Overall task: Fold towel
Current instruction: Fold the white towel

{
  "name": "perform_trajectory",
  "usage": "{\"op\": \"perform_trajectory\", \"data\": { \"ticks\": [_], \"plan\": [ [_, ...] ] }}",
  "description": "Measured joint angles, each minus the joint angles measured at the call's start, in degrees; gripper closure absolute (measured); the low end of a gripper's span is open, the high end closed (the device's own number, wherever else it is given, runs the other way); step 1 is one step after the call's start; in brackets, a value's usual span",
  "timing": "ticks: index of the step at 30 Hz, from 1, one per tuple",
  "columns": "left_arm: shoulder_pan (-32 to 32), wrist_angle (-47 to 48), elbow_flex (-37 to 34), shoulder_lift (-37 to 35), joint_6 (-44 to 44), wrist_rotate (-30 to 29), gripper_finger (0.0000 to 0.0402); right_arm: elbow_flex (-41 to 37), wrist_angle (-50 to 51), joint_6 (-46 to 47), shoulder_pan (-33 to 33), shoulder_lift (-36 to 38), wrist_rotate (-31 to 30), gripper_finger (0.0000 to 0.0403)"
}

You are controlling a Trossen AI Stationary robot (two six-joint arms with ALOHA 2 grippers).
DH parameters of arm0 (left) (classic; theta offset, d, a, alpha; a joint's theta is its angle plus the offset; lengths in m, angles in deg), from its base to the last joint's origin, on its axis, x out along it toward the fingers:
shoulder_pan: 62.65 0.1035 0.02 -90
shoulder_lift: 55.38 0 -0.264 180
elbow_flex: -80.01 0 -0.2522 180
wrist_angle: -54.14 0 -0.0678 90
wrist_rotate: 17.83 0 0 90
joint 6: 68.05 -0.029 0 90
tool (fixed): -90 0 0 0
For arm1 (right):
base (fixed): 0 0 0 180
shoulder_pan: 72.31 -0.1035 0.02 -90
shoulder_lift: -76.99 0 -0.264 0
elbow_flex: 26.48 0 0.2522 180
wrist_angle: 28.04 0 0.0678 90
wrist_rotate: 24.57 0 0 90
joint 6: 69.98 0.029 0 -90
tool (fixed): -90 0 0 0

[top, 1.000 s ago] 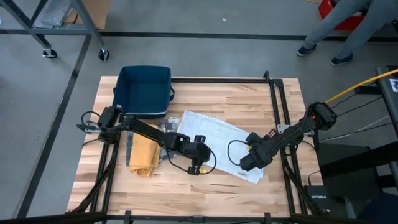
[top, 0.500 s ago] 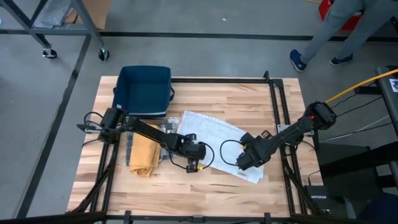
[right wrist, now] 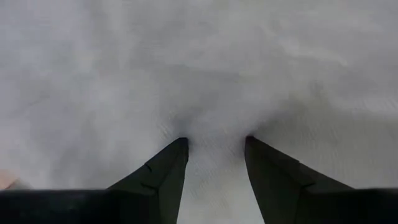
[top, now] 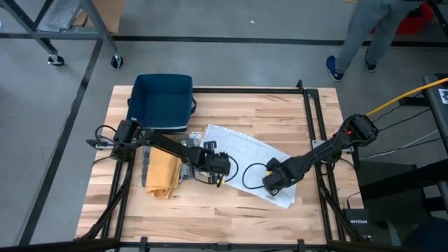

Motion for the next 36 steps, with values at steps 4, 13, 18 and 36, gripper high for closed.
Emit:
{"op": "perform_trajectory", "data": {
  "ticks": [4,13,18,36],
  "plan": [
    [2.61,-0.37,0.00,0.00,-0.38,0.00,0.0399,0.01,-12.25,0.01,-0.01,-0.13,2.51,0.0233],
    [8.62,-1.33,0.00,0.00,-3.32,0.00,0.0399,0.06,-34.53,0.07,0.02,-2.12,0.85,0.0233],
    [10.09,-1.29,0.00,0.00,-1.26,1.31,0.0401,0.04,-33.45,0.06,-0.03,-1.58,-3.14,0.0233],
    [0.81,1.65,0.02,-1.75,1.53,13.13,0.0401,0.06,-13.01,0.07,2.03,-1.43,-17.11,0.0233]
  ]
}}
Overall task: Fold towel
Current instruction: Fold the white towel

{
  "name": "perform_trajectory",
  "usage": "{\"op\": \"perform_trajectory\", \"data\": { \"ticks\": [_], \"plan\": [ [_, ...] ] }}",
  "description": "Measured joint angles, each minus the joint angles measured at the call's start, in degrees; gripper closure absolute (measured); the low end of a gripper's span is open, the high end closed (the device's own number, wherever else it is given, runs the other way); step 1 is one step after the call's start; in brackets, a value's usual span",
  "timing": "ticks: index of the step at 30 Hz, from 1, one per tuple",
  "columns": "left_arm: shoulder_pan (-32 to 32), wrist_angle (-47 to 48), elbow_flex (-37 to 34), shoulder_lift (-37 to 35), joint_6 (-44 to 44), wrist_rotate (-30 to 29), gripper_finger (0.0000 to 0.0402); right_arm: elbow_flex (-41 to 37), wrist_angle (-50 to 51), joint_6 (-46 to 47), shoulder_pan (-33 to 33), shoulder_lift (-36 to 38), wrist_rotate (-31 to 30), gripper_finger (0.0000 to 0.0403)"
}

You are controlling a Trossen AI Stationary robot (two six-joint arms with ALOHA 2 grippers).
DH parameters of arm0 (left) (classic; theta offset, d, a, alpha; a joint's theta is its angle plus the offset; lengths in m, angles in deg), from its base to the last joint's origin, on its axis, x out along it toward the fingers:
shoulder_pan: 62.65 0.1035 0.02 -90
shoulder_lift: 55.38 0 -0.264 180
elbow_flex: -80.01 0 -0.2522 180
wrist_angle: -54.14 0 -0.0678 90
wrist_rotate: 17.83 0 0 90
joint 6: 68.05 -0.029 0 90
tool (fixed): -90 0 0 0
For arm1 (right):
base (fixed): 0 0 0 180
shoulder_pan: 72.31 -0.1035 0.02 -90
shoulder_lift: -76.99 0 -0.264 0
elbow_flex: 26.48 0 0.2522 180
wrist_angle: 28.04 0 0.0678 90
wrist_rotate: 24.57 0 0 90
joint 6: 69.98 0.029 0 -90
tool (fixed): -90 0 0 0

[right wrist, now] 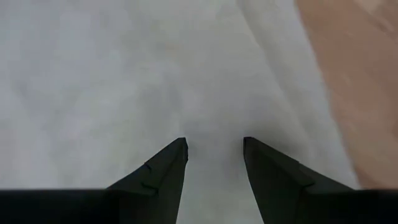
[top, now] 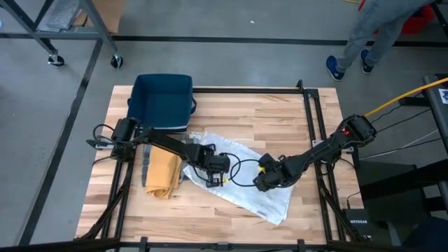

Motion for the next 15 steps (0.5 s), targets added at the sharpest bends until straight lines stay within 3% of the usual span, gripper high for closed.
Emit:
{"op": "perform_trajectory", "data": {
  "ticks": [7,12,15],
  "plan": [
    [-1.91,2.19,0.00,-0.02,1.02,-1.40,0.0400,0.00,6.03,0.00,-0.09,0.00,2.08,0.0233],
    [-0.55,1.47,0.00,-0.02,-3.33,-13.56,0.0400,0.00,5.55,0.02,-0.09,0.00,2.12,0.0233],
    [2.12,-0.53,0.00,-0.04,-5.86,-16.02,0.0400,0.00,4.90,0.04,-0.09,0.00,2.76,0.0233]
  ]
}}
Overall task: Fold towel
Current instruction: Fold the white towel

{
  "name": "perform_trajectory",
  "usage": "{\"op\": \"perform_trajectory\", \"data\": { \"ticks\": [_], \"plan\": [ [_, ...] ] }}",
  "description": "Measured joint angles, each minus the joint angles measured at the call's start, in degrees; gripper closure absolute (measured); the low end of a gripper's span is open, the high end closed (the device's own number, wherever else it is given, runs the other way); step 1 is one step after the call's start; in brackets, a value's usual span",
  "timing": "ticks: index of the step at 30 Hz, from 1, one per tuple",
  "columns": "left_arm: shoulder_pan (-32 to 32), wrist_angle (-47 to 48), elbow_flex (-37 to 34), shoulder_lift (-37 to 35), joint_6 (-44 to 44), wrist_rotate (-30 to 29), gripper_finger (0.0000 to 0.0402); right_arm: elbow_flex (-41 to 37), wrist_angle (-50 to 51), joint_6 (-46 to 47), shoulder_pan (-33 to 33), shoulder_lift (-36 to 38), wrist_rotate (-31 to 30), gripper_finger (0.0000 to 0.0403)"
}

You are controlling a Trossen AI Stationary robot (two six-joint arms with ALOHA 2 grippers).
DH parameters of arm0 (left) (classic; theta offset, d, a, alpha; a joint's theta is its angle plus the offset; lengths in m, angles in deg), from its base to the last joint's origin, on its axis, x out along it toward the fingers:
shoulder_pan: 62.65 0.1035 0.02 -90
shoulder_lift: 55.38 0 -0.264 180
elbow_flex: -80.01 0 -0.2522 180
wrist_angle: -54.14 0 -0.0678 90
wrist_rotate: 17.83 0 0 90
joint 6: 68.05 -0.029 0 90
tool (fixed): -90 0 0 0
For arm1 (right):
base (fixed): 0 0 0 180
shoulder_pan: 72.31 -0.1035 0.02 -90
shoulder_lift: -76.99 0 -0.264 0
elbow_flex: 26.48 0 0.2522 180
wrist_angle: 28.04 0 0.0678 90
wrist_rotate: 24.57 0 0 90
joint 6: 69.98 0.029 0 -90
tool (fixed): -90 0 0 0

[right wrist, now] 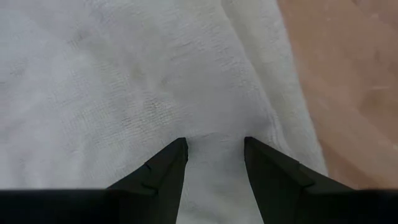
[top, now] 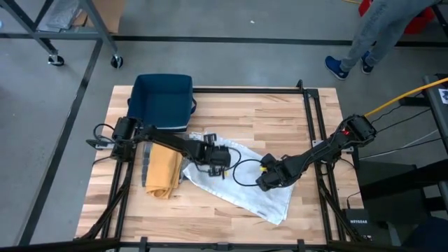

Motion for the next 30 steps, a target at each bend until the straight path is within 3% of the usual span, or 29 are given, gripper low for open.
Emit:
{"op": "perform_trajectory", "data": {
  "ticks": [7,12,15,21,30],
  "plan": [
    [6.66,-0.53,0.00,-0.07,0.98,1.59,0.0400,0.00,-1.33,0.03,-0.02,0.00,3.52,0.0233],
    [6.99,4.93,0.02,-4.88,6.12,14.52,0.0401,0.00,3.26,0.02,-0.04,0.02,5.39,0.0233],
    [5.11,6.37,0.04,-8.11,7.00,19.37,0.0401,0.00,4.66,0.02,-0.04,0.02,5.43,0.0233],
    [0.36,6.16,0.11,-11.21,8.89,19.82,0.0401,0.00,3.65,0.02,-0.02,0.02,7.08,0.0233],
    [-5.61,5.80,0.07,-5.45,10.40,18.65,0.0401,0.00,2.14,0.02,-0.04,0.04,9.49,0.0233]
  ]
}}
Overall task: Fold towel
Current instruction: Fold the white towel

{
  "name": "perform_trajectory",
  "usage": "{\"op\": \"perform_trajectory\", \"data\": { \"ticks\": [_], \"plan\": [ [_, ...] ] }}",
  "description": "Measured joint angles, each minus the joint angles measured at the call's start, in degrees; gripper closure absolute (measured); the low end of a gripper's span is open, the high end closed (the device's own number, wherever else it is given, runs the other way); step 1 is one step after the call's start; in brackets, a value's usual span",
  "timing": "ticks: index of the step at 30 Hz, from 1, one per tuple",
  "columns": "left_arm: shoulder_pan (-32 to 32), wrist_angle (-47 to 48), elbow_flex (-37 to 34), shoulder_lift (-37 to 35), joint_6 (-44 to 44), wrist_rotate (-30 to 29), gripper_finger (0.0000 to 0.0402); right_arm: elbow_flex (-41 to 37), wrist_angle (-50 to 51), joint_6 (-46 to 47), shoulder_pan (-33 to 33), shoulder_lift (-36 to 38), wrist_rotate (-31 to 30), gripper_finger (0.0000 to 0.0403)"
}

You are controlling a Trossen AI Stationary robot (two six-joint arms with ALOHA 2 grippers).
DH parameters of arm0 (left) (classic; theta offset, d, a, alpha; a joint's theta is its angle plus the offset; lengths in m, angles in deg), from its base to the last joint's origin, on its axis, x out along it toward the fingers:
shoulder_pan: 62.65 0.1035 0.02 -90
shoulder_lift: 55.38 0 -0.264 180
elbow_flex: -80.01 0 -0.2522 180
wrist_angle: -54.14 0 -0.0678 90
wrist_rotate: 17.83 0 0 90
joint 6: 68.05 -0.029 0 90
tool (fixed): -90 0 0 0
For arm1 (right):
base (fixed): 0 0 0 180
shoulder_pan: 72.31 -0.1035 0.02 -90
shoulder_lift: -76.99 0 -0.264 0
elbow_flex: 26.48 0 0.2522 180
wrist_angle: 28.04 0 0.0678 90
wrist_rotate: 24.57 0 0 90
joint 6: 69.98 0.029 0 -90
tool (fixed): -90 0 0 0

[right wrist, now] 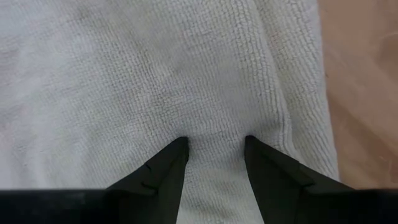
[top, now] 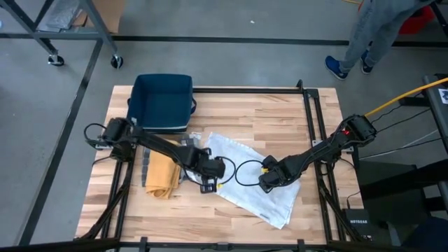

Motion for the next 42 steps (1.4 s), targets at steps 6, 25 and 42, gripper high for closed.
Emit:
{"op": "perform_trajectory", "data": {
  "ticks": [6,25,42],
  "plan": [
    [-0.62,-0.15,-0.02,4.56,-0.28,-4.83,0.0401,0.00,-3.10,0.00,0.00,0.02,2.06,0.0233],
    [9.43,-16.45,-0.08,9.62,-18.84,-9.23,0.0400,0.07,-28.21,14.83,-11.43,-4.44,4.79,0.0233],
    [20.09,-21.07,-0.09,8.78,-22.77,-6.31,0.0400,-0.07,-41.50,16.92,-14.25,-7.69,-20.13,0.0233]
  ]
}}
